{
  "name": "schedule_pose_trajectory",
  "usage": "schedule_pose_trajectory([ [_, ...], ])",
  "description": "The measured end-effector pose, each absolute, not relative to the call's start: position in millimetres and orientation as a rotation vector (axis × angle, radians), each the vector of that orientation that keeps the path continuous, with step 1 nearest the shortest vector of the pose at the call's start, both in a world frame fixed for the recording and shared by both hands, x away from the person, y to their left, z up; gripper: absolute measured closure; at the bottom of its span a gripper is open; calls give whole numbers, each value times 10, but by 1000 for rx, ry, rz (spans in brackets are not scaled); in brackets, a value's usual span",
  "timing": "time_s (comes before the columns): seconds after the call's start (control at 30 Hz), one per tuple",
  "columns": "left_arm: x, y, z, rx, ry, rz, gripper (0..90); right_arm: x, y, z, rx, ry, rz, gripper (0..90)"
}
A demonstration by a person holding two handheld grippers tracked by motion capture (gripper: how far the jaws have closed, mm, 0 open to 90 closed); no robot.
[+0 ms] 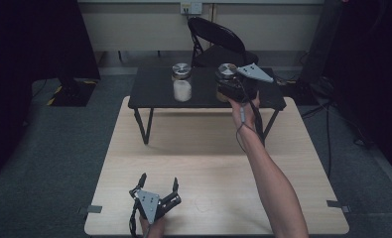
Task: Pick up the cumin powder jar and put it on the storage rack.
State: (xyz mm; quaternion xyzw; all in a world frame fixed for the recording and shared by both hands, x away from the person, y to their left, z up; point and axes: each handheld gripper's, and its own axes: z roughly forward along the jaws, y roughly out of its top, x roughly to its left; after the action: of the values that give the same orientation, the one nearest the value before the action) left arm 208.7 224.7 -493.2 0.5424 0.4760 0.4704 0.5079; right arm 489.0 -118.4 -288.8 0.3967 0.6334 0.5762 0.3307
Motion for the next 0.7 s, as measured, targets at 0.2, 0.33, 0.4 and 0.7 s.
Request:
schedule_pose_trajectory([
  [0.2, 2087, 2247, -4932, 1307, 1147, 1133, 0, 4889, -1178, -2881, 1040, 1656, 1503, 324],
  [0.33, 2086, 2248, -4932, 1307, 1147, 1133, 0, 4874, -1154, -2876, 1058, 1646, 1502, 261],
  [0.4, 2083, 2251, -4934, 1306, 1146, 1133, 0, 4860, -1123, -2888, 1078, 1617, 1507, 111],
  [0.7, 2084, 2249, -4935, 1306, 1146, 1134, 0, 4717, -1157, -2924, 1126, 1515, 1566, 0],
])
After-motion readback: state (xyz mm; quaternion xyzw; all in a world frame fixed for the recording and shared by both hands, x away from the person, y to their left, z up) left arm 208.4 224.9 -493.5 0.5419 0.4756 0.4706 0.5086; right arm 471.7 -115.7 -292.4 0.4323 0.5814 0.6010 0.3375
